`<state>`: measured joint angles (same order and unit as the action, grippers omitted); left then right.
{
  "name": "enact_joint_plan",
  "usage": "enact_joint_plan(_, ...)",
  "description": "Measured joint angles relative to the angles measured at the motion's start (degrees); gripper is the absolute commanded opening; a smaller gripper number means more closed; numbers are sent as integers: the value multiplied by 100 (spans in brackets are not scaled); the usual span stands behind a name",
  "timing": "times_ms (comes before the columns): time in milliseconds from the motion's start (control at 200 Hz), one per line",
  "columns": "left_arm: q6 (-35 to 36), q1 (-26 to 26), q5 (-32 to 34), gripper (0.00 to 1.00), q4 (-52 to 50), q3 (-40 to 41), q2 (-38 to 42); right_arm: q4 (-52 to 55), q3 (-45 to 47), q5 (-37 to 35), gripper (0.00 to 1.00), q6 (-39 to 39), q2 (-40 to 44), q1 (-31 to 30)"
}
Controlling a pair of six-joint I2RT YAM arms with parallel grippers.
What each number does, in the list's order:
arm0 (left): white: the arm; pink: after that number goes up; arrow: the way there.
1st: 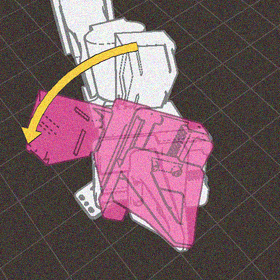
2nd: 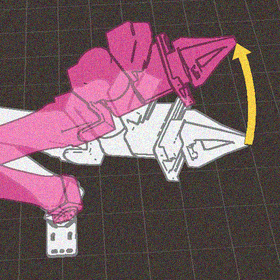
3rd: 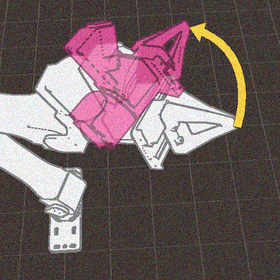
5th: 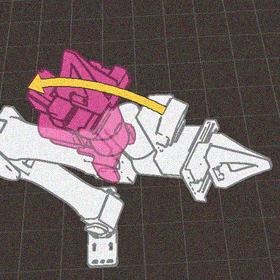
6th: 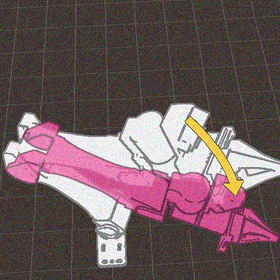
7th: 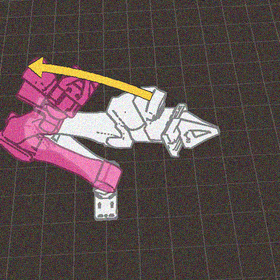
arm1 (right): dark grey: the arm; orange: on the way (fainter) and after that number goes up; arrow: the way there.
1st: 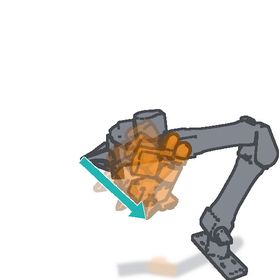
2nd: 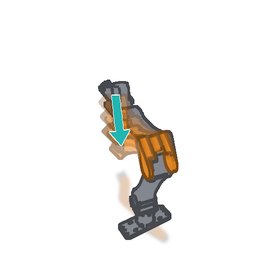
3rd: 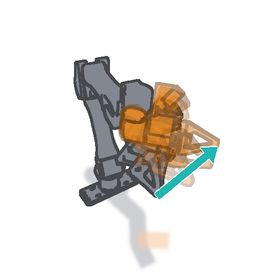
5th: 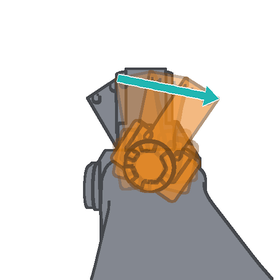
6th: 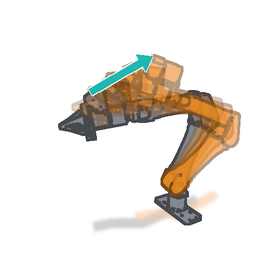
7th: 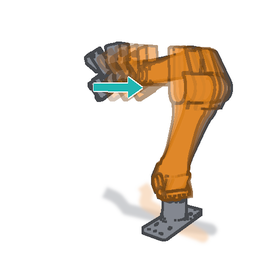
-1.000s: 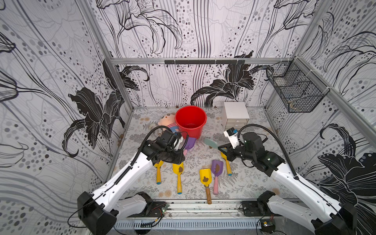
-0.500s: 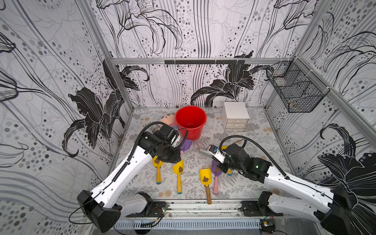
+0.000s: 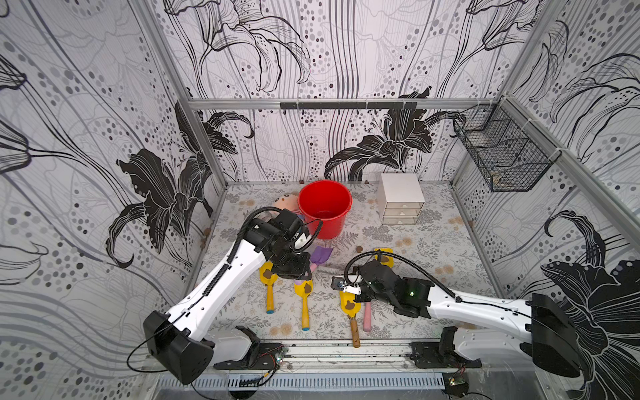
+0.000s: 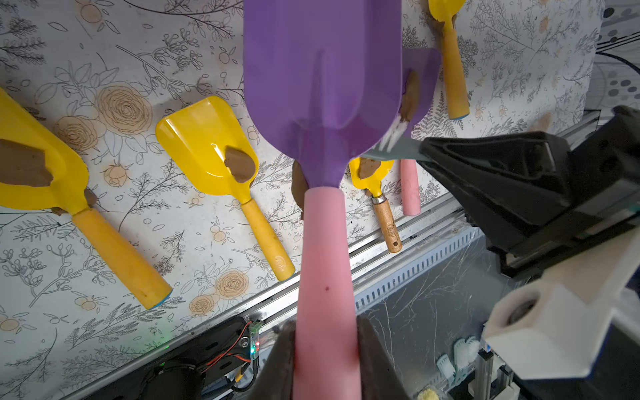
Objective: Brush the soil off the hand trowel and place it into the bucket
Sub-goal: Brush off the soil from the hand trowel.
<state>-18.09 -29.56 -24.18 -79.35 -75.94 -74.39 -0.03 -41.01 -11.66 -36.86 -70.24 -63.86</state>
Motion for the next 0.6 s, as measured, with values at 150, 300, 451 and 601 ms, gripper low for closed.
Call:
enact_joint_plan(150,52,0,-66,0,39,225,0,-267,0,-507,0,-225,-111,0)
enact_joint_plan(300,96,0,-72,0,127,243,22,-264,57,-988,0,-240,-125,0)
enact_joint_plan(451,101,0,-83,0,136,243,68,-210,221,-1056,0,-197,-48,-42)
enact_joint_plan(601,98,0,-221,0,212,243,68,-229,310,-793,0,-201,155,-223)
